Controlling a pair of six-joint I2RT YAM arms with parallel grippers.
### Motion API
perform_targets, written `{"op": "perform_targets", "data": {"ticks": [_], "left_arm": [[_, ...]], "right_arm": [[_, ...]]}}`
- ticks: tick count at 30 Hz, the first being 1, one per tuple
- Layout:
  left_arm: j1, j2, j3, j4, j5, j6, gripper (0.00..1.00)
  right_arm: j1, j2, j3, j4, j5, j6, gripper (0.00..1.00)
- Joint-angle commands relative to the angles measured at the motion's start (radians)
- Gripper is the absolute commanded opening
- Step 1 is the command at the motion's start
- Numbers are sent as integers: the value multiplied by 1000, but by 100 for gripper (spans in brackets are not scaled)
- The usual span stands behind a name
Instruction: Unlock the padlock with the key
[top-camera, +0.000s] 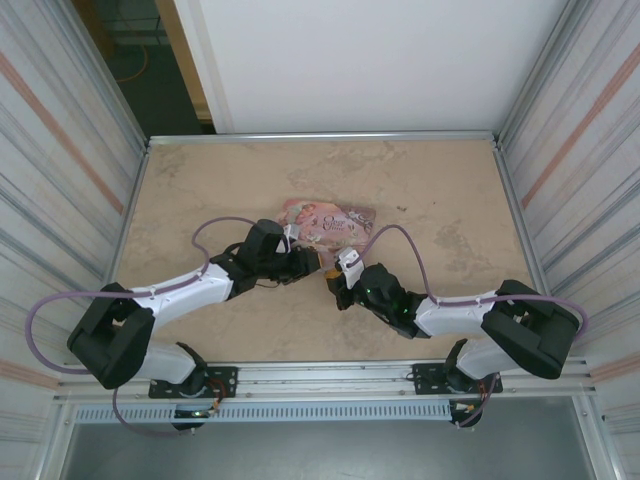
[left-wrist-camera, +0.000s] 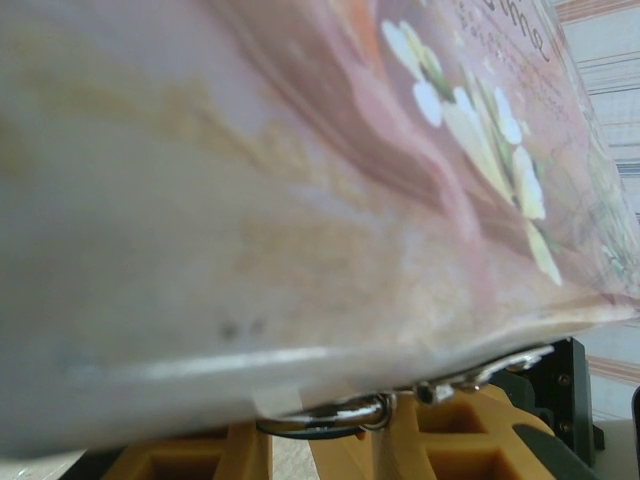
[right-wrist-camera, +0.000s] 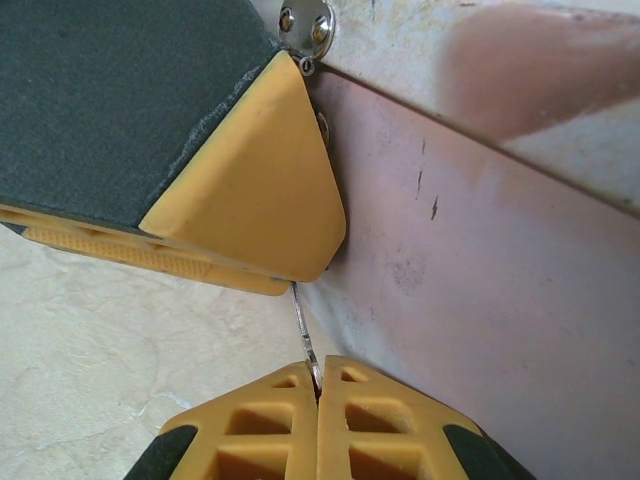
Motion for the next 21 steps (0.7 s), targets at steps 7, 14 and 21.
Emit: {"op": "perform_targets", "data": {"ticks": [7,14,21], "left_arm": [[-29,-18,25,21,59,-20,0],[-29,-21,26,21,65,-25,0],[-29,-29,25,15,65,-25,0]], "right_arm": [[-8,-1,53,132,-15,-29,0],[-24,9,47,171,-17,-32,0],[-90,-1,46,194,-206,46,0]]}}
